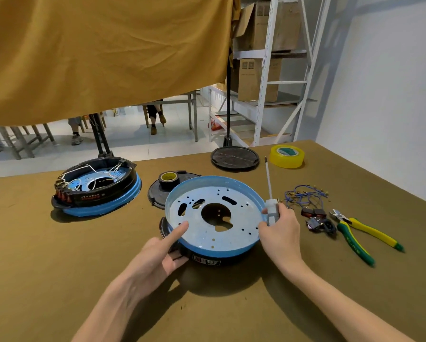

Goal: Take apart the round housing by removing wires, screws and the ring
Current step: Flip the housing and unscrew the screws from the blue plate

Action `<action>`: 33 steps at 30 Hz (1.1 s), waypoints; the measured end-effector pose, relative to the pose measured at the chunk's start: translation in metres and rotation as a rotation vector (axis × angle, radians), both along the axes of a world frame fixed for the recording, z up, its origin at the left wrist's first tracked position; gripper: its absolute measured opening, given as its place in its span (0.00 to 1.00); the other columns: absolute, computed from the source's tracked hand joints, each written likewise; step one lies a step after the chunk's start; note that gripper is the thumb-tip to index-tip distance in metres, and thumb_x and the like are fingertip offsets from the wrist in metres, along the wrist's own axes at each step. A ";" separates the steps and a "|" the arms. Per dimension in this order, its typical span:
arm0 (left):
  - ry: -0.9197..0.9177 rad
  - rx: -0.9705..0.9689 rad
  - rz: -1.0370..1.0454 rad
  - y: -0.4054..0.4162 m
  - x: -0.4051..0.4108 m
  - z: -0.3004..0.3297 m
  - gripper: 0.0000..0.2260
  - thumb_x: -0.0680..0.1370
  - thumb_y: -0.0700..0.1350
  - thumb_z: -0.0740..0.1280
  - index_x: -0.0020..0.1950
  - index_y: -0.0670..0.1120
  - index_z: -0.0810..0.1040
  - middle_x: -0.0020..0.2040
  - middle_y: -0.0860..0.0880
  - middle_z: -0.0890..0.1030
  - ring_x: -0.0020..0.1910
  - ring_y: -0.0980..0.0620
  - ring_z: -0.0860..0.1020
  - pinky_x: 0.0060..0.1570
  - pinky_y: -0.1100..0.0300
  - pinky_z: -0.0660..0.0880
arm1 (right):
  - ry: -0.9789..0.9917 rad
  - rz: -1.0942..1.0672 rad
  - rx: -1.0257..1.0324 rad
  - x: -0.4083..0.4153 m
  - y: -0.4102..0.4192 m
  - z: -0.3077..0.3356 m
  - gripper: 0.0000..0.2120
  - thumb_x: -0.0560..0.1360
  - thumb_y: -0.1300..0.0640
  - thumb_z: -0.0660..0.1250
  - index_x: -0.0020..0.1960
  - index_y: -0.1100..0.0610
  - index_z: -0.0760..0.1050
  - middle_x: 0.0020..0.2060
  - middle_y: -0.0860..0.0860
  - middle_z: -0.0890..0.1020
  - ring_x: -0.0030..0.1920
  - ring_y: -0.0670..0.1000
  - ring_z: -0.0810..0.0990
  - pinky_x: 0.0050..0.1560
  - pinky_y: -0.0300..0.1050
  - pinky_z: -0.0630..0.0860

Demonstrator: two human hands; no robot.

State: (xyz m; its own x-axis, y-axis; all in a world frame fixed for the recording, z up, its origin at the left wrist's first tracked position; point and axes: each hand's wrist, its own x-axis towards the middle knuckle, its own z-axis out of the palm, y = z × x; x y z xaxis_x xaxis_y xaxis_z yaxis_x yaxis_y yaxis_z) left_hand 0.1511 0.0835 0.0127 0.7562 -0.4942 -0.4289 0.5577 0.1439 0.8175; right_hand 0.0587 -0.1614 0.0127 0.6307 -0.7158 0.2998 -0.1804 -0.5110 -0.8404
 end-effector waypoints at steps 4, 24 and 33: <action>-0.056 0.030 -0.064 -0.001 -0.005 -0.002 0.42 0.62 0.52 0.82 0.71 0.60 0.66 0.64 0.39 0.77 0.57 0.37 0.84 0.51 0.46 0.84 | 0.016 0.027 -0.033 -0.006 -0.003 -0.003 0.13 0.75 0.66 0.70 0.52 0.51 0.73 0.47 0.45 0.71 0.46 0.44 0.74 0.40 0.34 0.69; -0.179 0.053 -0.014 0.017 0.023 -0.003 0.26 0.65 0.59 0.77 0.58 0.53 0.75 0.47 0.40 0.87 0.52 0.39 0.87 0.45 0.50 0.85 | -0.212 0.540 0.163 0.014 -0.005 0.086 0.12 0.72 0.61 0.79 0.53 0.55 0.81 0.41 0.49 0.84 0.33 0.54 0.84 0.32 0.43 0.82; -0.111 0.209 0.078 0.005 0.019 -0.003 0.35 0.62 0.65 0.78 0.57 0.39 0.79 0.48 0.40 0.88 0.48 0.43 0.88 0.52 0.48 0.85 | -0.318 0.591 0.164 0.030 0.002 0.096 0.20 0.68 0.58 0.81 0.56 0.55 0.77 0.41 0.47 0.85 0.39 0.52 0.86 0.34 0.41 0.83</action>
State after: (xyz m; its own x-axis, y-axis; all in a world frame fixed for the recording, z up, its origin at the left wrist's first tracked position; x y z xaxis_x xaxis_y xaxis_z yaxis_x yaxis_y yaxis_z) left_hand 0.1703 0.0886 0.0101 0.8366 -0.3416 -0.4283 0.4570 0.0040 0.8895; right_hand 0.0884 -0.1595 0.1092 0.8282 -0.3309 0.4523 0.3574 -0.3097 -0.8811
